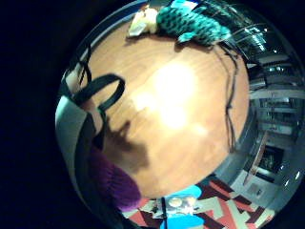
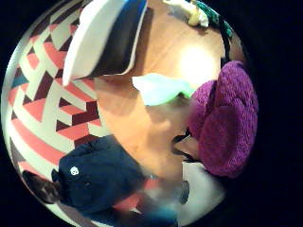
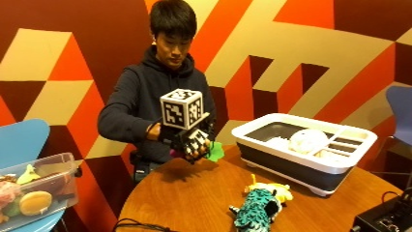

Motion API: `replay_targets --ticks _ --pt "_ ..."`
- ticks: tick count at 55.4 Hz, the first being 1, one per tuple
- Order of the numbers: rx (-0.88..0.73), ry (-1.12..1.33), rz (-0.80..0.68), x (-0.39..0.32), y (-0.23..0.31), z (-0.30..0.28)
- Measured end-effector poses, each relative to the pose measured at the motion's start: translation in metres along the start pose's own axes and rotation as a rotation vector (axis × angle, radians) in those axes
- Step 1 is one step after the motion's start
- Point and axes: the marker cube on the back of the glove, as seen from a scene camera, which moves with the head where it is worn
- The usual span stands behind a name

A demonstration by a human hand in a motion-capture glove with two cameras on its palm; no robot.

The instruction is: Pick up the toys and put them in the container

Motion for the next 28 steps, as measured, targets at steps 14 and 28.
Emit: replay_targets --ticks 14,28 --pt "0.169 0.042 0.001 -0.039 0.057 -0.073" --pt "0.387 -0.041 -0.085 -0.108 0.064 -0.131"
